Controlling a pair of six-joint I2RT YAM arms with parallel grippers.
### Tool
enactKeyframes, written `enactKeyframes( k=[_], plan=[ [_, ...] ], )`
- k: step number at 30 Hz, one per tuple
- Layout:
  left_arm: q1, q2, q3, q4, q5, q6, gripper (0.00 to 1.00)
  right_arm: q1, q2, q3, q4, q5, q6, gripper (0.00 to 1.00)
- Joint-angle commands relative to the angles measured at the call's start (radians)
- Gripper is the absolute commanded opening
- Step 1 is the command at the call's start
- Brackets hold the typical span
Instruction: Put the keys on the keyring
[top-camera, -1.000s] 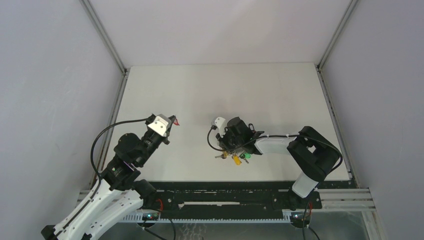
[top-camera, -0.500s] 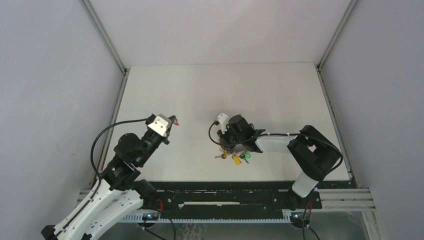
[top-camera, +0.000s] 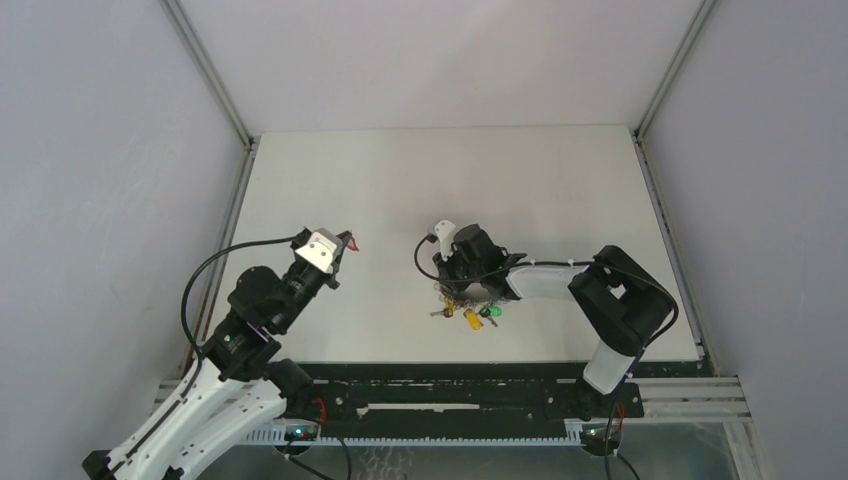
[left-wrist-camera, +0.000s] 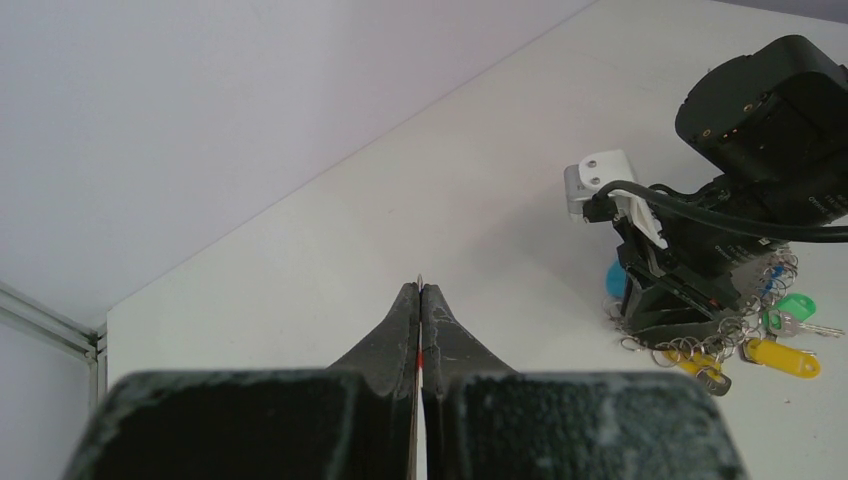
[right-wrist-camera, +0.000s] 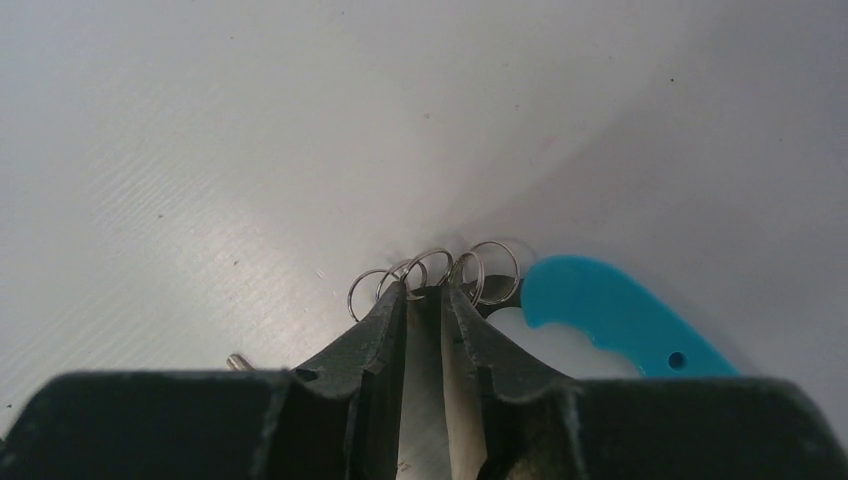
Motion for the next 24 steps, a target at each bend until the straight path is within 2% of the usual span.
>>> enactKeyframes(
  k=[1, 8, 13, 18, 24],
  plan=[
    [0.005, -0.005, -0.007, 0.030, 0.015, -0.022, 0.00, 0.015, 0.006, 0.051, -0.017, 0.079, 0.016, 0.18],
    [0.006, -0.006, -0.007, 0.031, 0.013, -0.022, 0.00, 0.018, -0.034, 0.053, -0.087, 0.233, 0.065, 0.10],
    [0.005, -0.007, -0.006, 0.030, 0.013, -0.023, 0.00, 0.021, -0.066, 0.053, -0.121, 0.315, 0.103, 0.08],
    [0.005, -0.007, -0.006, 0.031, 0.013, -0.024, 0.00, 0.053, -0.106, 0.053, -0.086, 0.295, 0.087, 0.09],
    [0.005, -0.010, -0.006, 0.031, 0.015, -0.023, 0.00, 0.075, -0.112, 0.052, -0.012, 0.193, 0.052, 0.14]
  ],
)
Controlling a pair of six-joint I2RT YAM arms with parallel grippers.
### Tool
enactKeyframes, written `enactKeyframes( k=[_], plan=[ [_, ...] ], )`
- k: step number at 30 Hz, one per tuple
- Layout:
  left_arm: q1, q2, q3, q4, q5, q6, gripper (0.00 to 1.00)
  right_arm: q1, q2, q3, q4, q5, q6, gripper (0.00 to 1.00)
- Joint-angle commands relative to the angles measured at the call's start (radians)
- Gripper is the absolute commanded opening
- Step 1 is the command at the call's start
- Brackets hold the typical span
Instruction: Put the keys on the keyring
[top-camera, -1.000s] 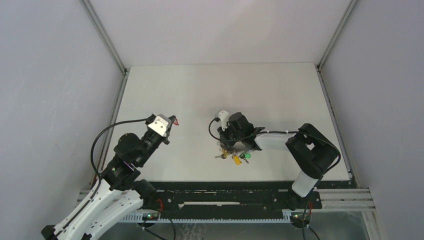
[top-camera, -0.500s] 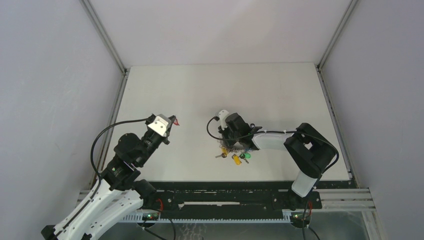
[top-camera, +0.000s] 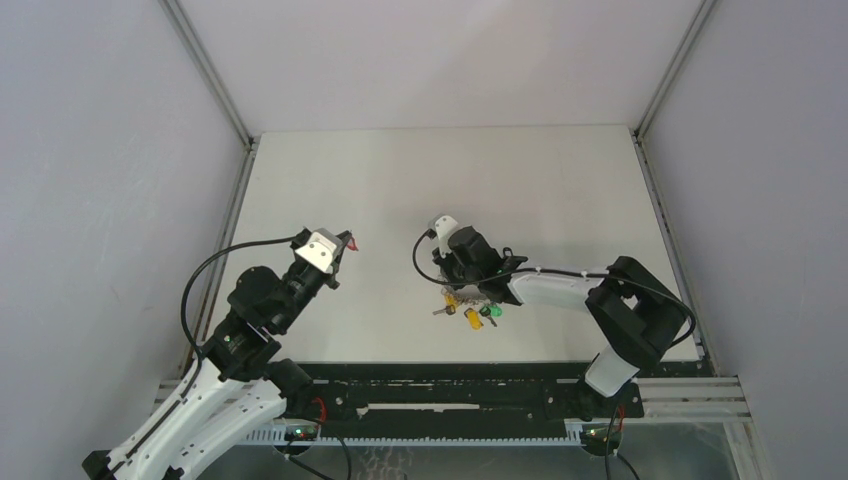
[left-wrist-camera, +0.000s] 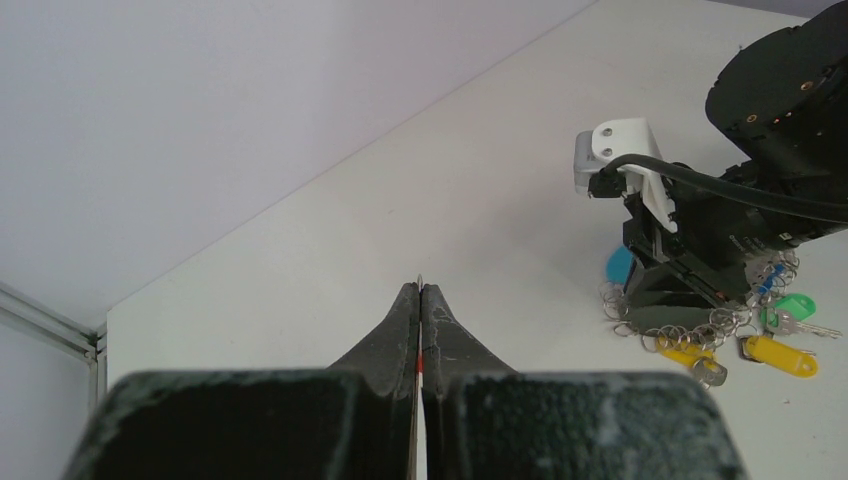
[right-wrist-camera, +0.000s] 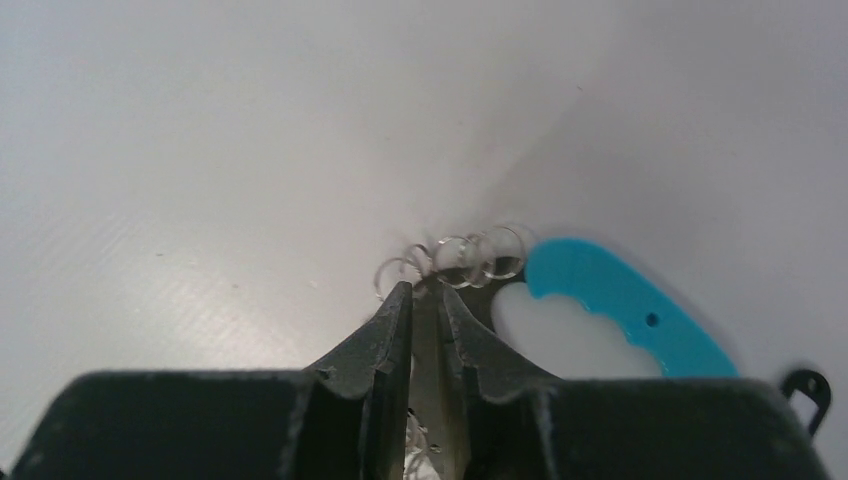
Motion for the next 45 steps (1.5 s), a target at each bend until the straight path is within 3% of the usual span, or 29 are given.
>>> enactKeyframes(
  k=[1, 11, 45],
  plan=[
    [0.006, -0.011, -0.006, 0.030, 0.014, -0.024, 0.00, 0.010, -0.022, 0.031, 0.091, -0.071, -0.014, 0.14],
    [0.005, -0.009, -0.005, 0.032, 0.019, -0.025, 0.00, -0.002, 0.045, 0.032, 0.120, -0.127, -0.027, 0.16],
    [0.005, -0.007, -0.005, 0.031, 0.022, -0.025, 0.00, -0.015, 0.121, 0.027, 0.084, -0.041, -0.028, 0.11]
  ],
)
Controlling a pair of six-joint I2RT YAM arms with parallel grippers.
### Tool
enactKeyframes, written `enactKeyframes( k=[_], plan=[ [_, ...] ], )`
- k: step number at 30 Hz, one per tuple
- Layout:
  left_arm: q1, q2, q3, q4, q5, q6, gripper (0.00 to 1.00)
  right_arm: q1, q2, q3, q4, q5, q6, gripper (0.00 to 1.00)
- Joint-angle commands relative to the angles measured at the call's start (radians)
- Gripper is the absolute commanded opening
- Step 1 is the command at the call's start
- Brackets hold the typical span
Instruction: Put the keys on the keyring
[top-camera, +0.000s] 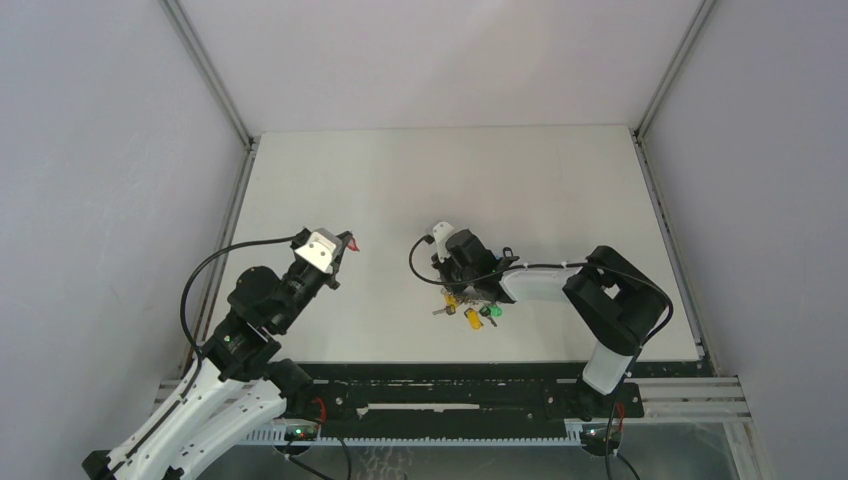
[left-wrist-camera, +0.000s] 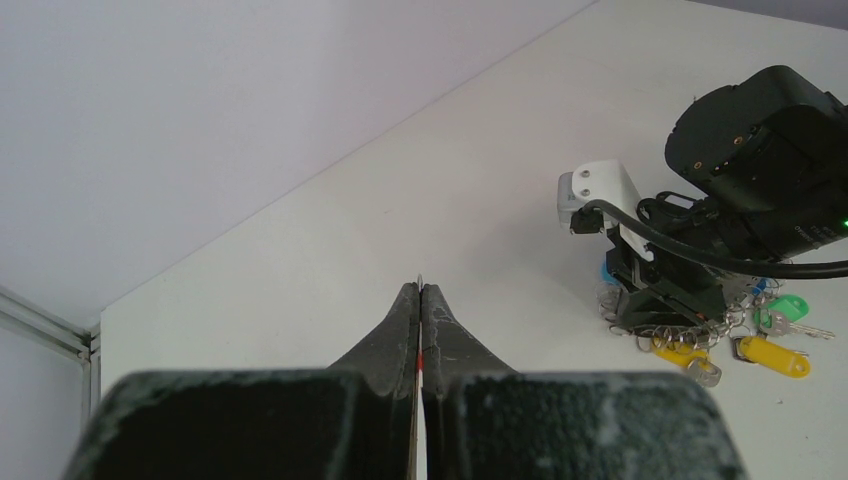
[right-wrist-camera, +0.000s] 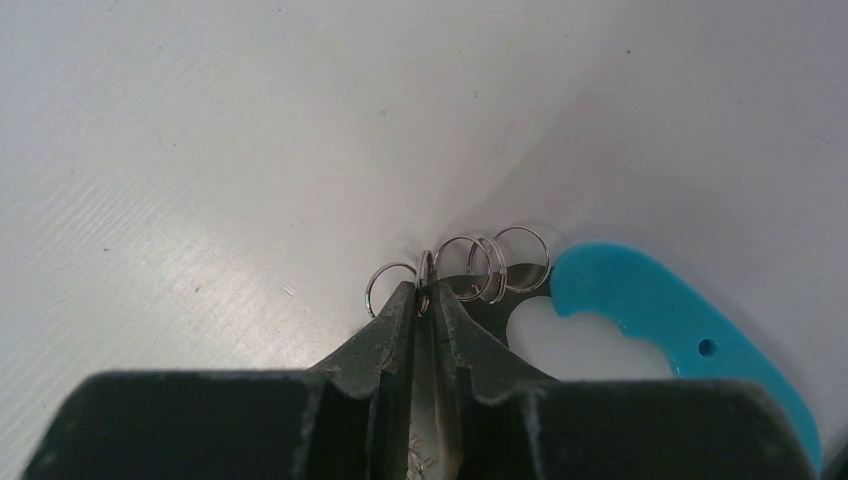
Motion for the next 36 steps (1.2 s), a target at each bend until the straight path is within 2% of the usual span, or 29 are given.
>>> enactKeyframes(
  k=[1, 12, 15, 20, 27, 36],
  plan=[
    [0.005, -0.006, -0.005, 0.030, 0.017, -0.017, 0.00, 0.002, 0.016, 0.027, 0.014, 0.040, -0.017, 0.11],
    [0.006, 0.003, -0.005, 0.031, 0.024, -0.019, 0.00, 0.006, -0.030, 0.004, 0.001, 0.015, -0.067, 0.00],
    [0.004, 0.009, -0.005, 0.031, 0.030, -0.018, 0.00, 0.000, -0.082, 0.002, -0.023, -0.044, -0.105, 0.00],
    [0.005, 0.031, -0.005, 0.030, 0.078, -0.016, 0.00, -0.032, -0.152, 0.018, -0.109, -0.226, -0.213, 0.00],
    [0.005, 0.088, -0.005, 0.030, 0.244, -0.004, 0.00, -0.055, -0.237, 0.040, -0.243, -0.416, -0.384, 0.00],
    [0.002, 0.233, 0.004, 0.048, 0.541, 0.007, 0.00, -0.072, -0.328, 0.030, -0.257, -0.538, -0.484, 0.00]
  ],
)
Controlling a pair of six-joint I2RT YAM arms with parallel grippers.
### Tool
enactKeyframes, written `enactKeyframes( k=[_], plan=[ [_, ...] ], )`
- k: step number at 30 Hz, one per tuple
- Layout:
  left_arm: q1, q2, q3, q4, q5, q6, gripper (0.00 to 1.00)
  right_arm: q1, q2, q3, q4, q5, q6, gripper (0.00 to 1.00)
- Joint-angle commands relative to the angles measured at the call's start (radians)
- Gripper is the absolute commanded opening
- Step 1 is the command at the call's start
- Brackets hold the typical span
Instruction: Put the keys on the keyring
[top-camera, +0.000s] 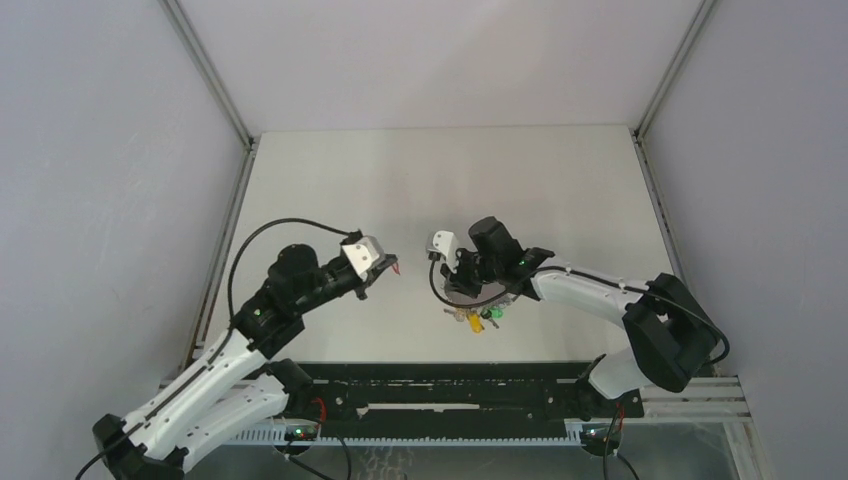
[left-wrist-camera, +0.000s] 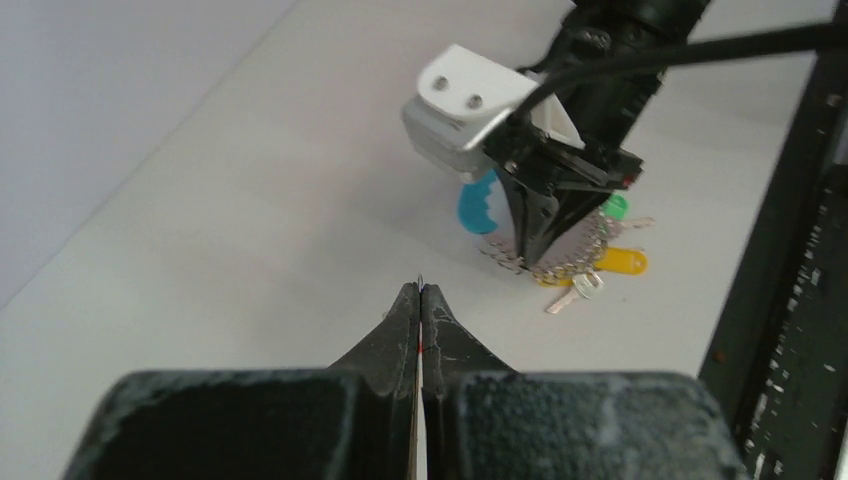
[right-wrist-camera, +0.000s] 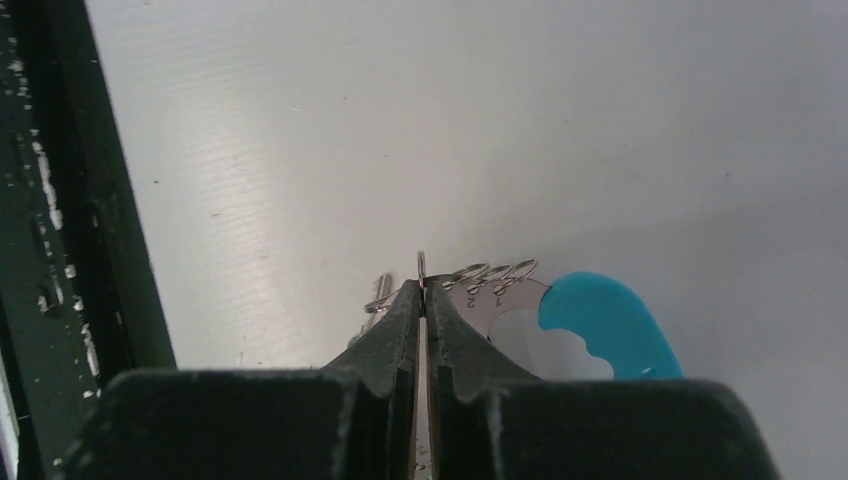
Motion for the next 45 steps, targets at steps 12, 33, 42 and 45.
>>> enactKeyframes(
  k=[12, 33, 42, 45],
  plan=[
    [-0.060, 0.252, 0.031, 0.099, 0.260, -0.007, 0.00, -0.102, -0.177, -0.019, 0.009, -0.338, -0.140, 0.00],
    [-0.094, 0.416, 0.074, 0.113, 0.329, 0.007, 0.00, -0.037, -0.258, -0.081, 0.017, -0.297, -0.215, 0.00],
    [-0.116, 0.418, 0.010, 0.217, 0.270, -0.061, 0.00, -0.044, -0.244, -0.089, 0.028, -0.296, -0.208, 0.00],
    [-0.120, 0.404, -0.040, 0.293, 0.233, -0.092, 0.00, -0.061, -0.241, -0.119, 0.077, -0.315, -0.191, 0.00]
  ],
)
